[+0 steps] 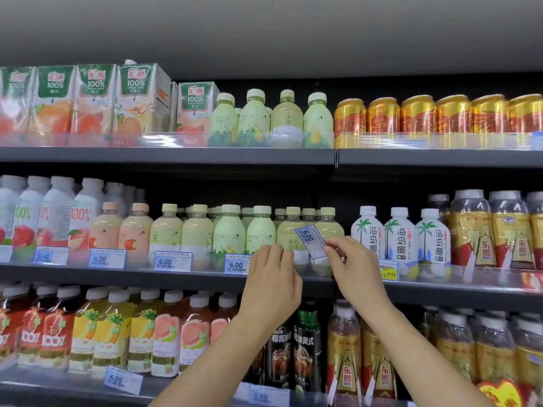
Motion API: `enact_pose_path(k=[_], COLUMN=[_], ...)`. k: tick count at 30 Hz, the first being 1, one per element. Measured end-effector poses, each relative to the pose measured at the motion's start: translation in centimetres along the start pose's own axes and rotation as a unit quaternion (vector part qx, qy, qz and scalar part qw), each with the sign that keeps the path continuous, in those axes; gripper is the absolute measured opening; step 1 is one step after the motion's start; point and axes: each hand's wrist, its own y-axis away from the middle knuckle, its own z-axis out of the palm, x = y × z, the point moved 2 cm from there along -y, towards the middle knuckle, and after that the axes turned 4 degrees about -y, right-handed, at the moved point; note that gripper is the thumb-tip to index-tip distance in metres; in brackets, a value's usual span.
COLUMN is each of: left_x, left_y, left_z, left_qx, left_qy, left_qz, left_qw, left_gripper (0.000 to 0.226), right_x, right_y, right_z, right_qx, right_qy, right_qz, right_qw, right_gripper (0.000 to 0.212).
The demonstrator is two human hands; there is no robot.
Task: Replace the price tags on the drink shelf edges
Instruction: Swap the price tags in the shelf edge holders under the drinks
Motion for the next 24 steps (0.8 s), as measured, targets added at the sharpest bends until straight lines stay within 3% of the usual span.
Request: enact_pose_path(k=[4,8,13,24], left_x=[0.5,-0.5,-0.8,-0.2], left_y=[1.2,1.1,1.7,1.5], left_z=[0.5,0.5,0.6,0.2], left_qx=[-0.002,0.016,0.032,0.073], left_qy=[0.01,0.013,-0.026,-0.006], left_qz=[0.076,0.015,0.072,0.058], left_qw=[0.997,1.0,0.997,0.996], left_gripper=[0.015,0.031,0.037,0.03], right_x=[-0.1,-0.1,0.2,0.4], right_y=[-0.2,-0.3,-0.1,0.5], right_z=[-0.1,-0.4,-0.7,-0.5], right_qx=[-0.011,-0.01,0.008,0.015], right_qy=[0.045,0.05,0.033,0.011], right_qz=[-0.036,-0.037,-0.013,0.021], right_qw=[0.998,0.998,0.999,1.0], right_gripper=[0.019,0.019,0.02,0.019])
